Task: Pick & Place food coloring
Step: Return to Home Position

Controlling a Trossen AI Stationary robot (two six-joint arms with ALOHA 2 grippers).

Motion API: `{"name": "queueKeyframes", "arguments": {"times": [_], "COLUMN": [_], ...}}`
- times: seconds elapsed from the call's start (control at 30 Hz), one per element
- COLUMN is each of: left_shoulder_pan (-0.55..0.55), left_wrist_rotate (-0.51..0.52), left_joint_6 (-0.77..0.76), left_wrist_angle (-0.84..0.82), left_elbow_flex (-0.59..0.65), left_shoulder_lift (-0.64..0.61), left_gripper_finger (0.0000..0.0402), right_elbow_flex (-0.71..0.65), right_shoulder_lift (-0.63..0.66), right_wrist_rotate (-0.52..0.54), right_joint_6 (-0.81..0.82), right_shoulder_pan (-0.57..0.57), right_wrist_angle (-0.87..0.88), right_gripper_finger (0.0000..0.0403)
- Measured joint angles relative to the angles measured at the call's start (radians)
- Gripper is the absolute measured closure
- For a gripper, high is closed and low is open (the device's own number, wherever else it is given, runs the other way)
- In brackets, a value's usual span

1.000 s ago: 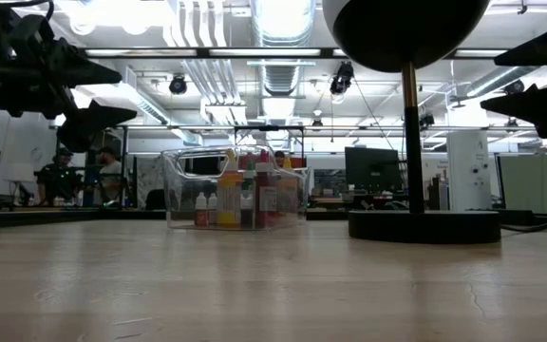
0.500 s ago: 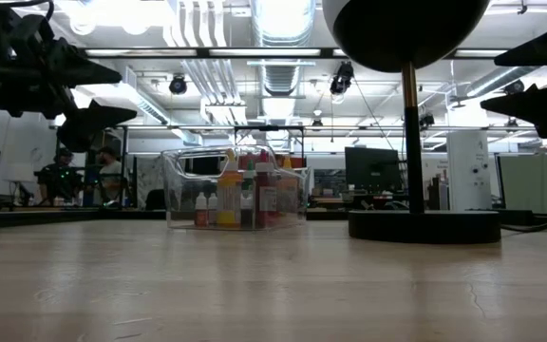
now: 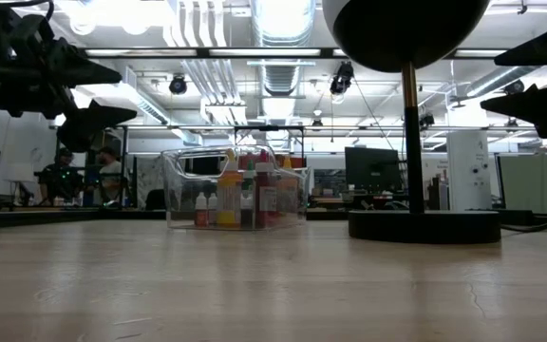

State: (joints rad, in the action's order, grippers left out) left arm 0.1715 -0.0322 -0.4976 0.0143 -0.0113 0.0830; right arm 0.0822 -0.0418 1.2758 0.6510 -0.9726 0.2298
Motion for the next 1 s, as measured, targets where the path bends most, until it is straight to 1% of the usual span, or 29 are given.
{"name": "queueKeyframes", "arguments": {"times": [0.2,0.5,0.83,1.0], "left_shoulder_pan": [0.0,0.0,0.0,0.0], "left_wrist_rotate": [0.0,0.0,0.0,0.0], "left_joint_6": [0.0,0.0,0.0,0.0], "left_wrist_angle": [0.0,0.0,0.0,0.0], "left_elbow_flex": [0.0,0.0,0.0,0.0], "left_shoulder_lift": [0.0,0.0,0.0,0.0], "left_gripper_finger": [0.0122,0.0122,0.0122,0.0122], "right_elbow_flex": [0.0,0.0,0.0,0.0], "right_shoulder_lift": [0.0,0.0,0.0,0.0], "right_wrist_rotate": [0.0,0.0,0.001,0.001], "right_joint_6": [0.0,0.0,0.0,0.0], "right_shoulder_pan": [0.0,0.0,0.0,0.0], "right_wrist_angle": [0.0,0.0,0.0,0.0], "right_gripper_finger": [0.0062,0.0053,0.0062,0.0057]}}
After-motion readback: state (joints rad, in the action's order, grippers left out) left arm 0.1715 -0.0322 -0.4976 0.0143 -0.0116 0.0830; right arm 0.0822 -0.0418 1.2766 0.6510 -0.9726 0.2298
